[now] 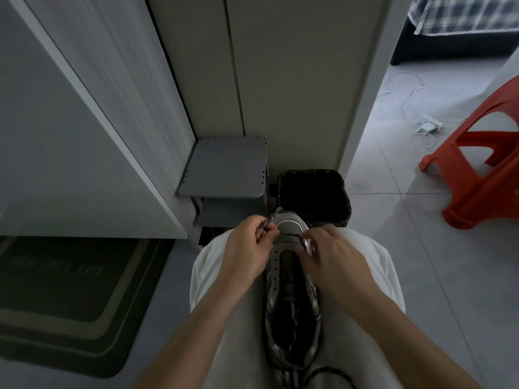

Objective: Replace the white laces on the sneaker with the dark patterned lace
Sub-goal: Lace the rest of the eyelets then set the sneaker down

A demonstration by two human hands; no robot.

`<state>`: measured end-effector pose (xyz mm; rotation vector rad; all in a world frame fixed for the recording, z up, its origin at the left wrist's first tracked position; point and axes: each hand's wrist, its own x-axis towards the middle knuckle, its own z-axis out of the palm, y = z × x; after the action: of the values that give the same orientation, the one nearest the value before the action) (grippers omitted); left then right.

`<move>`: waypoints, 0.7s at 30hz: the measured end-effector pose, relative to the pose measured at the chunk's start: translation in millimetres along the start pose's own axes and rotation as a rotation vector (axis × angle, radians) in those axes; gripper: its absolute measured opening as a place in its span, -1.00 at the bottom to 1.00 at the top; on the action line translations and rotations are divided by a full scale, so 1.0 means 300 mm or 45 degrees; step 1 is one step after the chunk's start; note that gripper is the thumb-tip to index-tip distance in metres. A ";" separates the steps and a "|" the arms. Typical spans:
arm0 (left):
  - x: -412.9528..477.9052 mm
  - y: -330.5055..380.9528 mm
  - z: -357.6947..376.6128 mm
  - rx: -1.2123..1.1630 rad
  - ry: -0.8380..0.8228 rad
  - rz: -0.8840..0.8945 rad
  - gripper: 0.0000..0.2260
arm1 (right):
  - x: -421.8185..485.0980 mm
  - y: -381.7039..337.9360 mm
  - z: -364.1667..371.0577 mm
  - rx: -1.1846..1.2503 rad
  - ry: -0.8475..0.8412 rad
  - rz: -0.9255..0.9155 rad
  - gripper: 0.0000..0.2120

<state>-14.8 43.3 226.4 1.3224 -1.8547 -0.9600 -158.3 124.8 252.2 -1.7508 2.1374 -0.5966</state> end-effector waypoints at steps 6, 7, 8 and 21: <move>-0.002 0.007 0.028 0.028 -0.041 0.118 -0.82 | -0.174 -0.101 0.047 -0.579 0.053 -0.091 -0.87; -0.002 0.005 0.032 0.029 -0.038 0.121 -0.82 | -0.178 -0.105 0.064 -0.630 0.011 -0.040 -0.86; -0.003 0.002 0.036 0.021 -0.029 0.116 -0.82 | -0.179 -0.108 0.080 -0.700 -0.038 0.020 -0.88; -0.024 -0.044 0.101 0.108 -0.173 -0.133 -0.77 | -0.095 -0.071 0.144 -0.659 -0.223 0.244 -0.71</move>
<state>-31.7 53.1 198.9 1.4488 -1.9630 -1.0585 -113.4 144.0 225.1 -1.7172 2.4346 0.1748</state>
